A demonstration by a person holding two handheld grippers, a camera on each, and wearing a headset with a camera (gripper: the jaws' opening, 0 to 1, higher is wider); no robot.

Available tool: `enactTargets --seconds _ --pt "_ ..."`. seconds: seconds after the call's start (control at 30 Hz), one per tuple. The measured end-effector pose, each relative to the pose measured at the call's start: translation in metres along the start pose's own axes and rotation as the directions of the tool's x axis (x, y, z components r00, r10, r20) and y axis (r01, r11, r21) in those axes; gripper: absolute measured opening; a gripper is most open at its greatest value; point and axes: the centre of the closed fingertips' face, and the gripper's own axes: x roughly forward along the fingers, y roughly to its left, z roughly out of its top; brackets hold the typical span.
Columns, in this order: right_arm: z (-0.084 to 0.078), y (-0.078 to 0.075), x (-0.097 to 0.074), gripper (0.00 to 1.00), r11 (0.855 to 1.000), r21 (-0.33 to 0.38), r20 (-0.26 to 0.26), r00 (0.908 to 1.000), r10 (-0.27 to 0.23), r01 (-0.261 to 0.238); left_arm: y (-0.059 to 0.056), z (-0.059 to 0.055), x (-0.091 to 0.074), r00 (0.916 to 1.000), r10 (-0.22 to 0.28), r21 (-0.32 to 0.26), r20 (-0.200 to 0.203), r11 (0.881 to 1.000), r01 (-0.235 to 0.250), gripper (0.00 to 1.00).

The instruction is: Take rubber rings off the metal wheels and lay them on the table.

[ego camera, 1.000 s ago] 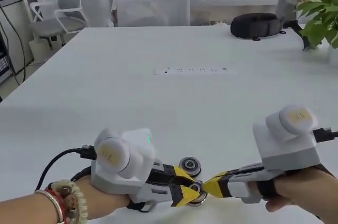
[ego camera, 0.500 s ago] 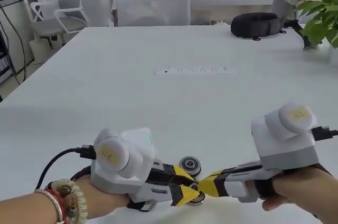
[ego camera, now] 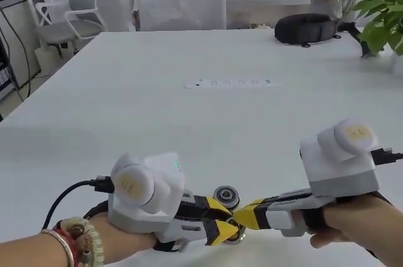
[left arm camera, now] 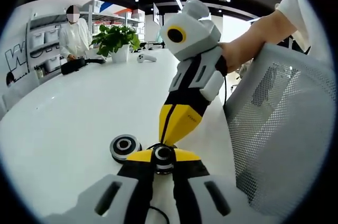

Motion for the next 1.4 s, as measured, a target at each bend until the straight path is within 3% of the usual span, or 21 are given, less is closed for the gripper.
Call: enactTargets --seconds 0.07,0.3,0.43,0.63,0.8,0.97,1.23,1.4 --pt "-0.003 -0.005 -0.001 0.0 1.0 0.003 -0.009 0.9997 -0.023 0.023 -0.001 0.0 0.0 1.0 -0.005 -0.018 -0.006 1.0 0.005 0.09" --pt "-0.005 -0.008 -0.002 0.0 0.999 0.022 -0.013 0.9995 -0.029 0.029 -0.003 0.001 -0.002 0.9993 -0.025 -0.002 -0.03 1.0 0.025 0.11" --pt "-0.006 -0.009 -0.002 0.0 0.999 0.028 -0.017 0.9994 -0.03 0.031 -0.008 0.016 -0.008 0.999 -0.045 0.063 0.008 0.997 0.044 0.13" --pt "-0.006 -0.01 -0.003 0.0 0.999 0.031 -0.016 0.9993 -0.033 0.033 -0.009 0.031 -0.019 0.9968 -0.059 0.064 0.054 0.996 0.055 0.24" --pt "-0.004 -0.009 -0.004 0.0 0.999 0.031 -0.009 0.9994 -0.033 0.033 -0.012 0.032 -0.026 0.9966 -0.075 0.086 0.033 0.994 0.072 0.36" --pt "-0.003 -0.009 -0.005 0.0 0.999 0.032 -0.001 0.9995 -0.031 0.031 -0.012 0.042 -0.032 0.9953 -0.089 0.1 0.038 0.991 0.085 0.47" --pt "-0.001 -0.009 -0.007 0.0 0.999 0.036 0.01 0.9996 -0.026 0.026 -0.017 0.059 -0.049 0.9908 -0.127 0.085 0.046 0.989 0.123 0.56" --pt "0.0 -0.008 -0.008 0.0 0.999 0.032 0.009 0.9996 -0.027 0.027 -0.019 0.065 -0.063 0.9903 -0.119 0.076 0.071 0.991 0.114 0.62"
